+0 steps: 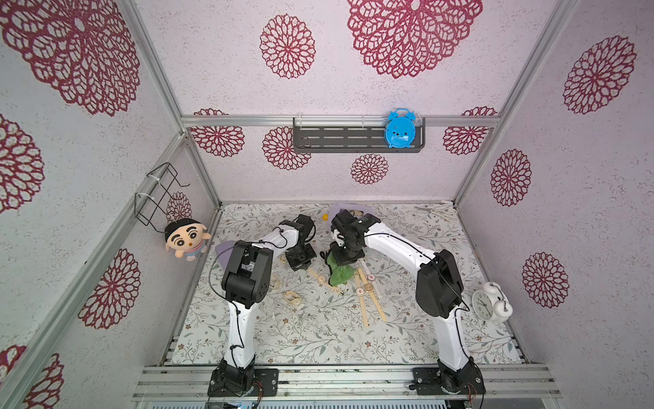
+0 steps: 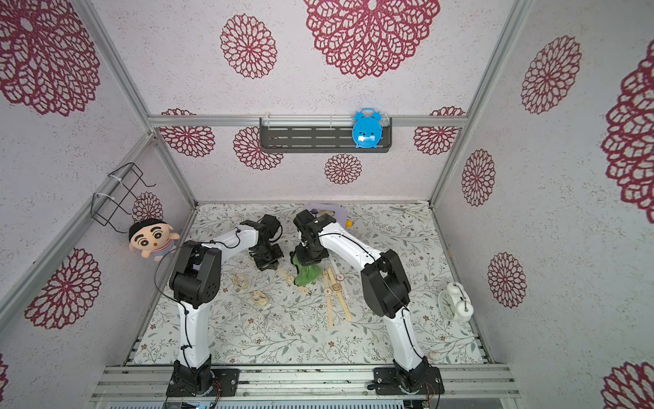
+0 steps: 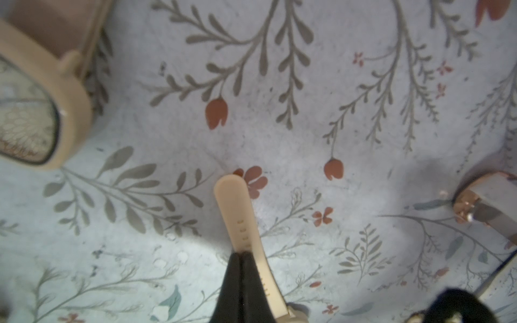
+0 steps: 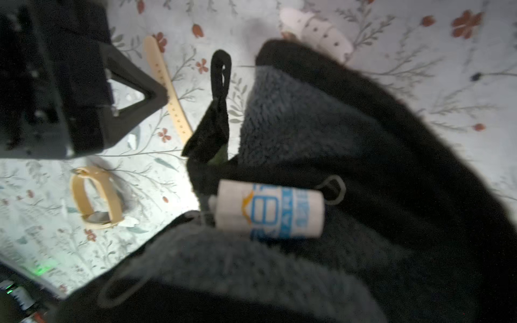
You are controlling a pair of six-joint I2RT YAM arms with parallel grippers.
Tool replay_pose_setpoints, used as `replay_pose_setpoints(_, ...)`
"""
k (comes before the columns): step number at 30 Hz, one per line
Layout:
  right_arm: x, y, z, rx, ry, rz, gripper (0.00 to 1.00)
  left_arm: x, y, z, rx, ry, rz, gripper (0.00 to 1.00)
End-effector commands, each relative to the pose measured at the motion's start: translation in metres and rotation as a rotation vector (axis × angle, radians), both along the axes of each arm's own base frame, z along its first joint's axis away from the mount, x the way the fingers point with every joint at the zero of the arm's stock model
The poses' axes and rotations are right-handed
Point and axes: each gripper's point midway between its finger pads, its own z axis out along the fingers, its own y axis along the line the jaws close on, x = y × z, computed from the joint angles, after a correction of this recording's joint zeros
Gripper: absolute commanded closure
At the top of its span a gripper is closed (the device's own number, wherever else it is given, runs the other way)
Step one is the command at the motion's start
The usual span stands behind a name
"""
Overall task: Wipe the watch dial
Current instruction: Wipe the dirt from the watch dial.
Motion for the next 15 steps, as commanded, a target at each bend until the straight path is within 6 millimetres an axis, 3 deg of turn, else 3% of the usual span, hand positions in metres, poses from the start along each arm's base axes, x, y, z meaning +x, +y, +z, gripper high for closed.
replay_pose_setpoints(1, -0.011, 0.036, 0.037, 0.251, 0.021, 0.042, 1.00, 0.001, -0.019, -0.035, -0.029, 0.013, -0.029, 1.00)
replay_pose_setpoints(8, -0.022, 0.058, 0.007, 0.348, 0.102, 0.044, 1.00, 0.001, -0.018, -0.034, -0.025, 0.015, -0.029, 1.00)
replay_pose_setpoints(13, -0.032, 0.049, -0.048, 0.206, 0.140, 0.053, 1.00, 0.000, -0.017, -0.036, -0.021, 0.019, -0.030, 1.00)
replay_pose_setpoints(15, -0.035, 0.030, -0.076, 0.064, 0.163, 0.022, 1.00, -0.001, -0.017, -0.037, -0.021, 0.020, -0.031, 1.00)
